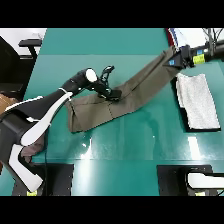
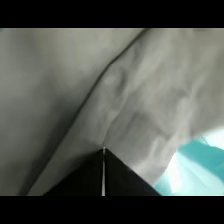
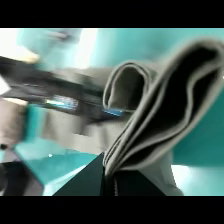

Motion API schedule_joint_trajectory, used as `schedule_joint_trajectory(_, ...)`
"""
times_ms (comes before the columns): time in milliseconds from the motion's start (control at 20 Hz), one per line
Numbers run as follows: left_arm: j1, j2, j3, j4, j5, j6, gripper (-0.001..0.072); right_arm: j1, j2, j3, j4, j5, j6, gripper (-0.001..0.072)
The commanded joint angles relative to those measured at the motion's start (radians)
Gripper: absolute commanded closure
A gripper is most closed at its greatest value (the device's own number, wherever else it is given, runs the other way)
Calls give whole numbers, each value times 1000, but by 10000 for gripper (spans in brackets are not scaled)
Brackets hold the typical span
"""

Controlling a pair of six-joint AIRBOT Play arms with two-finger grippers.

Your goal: Fold the shirts.

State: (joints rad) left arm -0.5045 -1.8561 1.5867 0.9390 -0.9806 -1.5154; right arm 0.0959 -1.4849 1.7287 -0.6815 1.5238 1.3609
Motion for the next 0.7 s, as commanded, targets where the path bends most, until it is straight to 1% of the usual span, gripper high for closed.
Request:
schedule_joint_trajectory(0, -19, -75, 93, -34, 13, -26, 679, 97, 11, 72, 62, 13, 28, 700)
schedule_joint_trajectory(200, -17, -77, 98, -32, 29, -33, 679, 189, 10, 72, 105, -26, 29, 700)
schedule_joint_trajectory(350, 40, -41, 121, -8, -39, -41, 680, 249, 7, 72, 113, -69, 29, 699)
schedule_joint_trajectory(500, 161, 103, 121, 92, -80, -40, 679, 336, 0, 72, 113, -132, 2, 699)
schedule_joint_trajectory(600, 267, 228, 123, 156, -105, -37, 679, 427, -34, 72, 113, -177, -2, 699)
schedule_joint_trajectory(650, 320, 291, 123, 183, -115, -37, 679, 486, -65, 72, 115, -201, -20, 699)
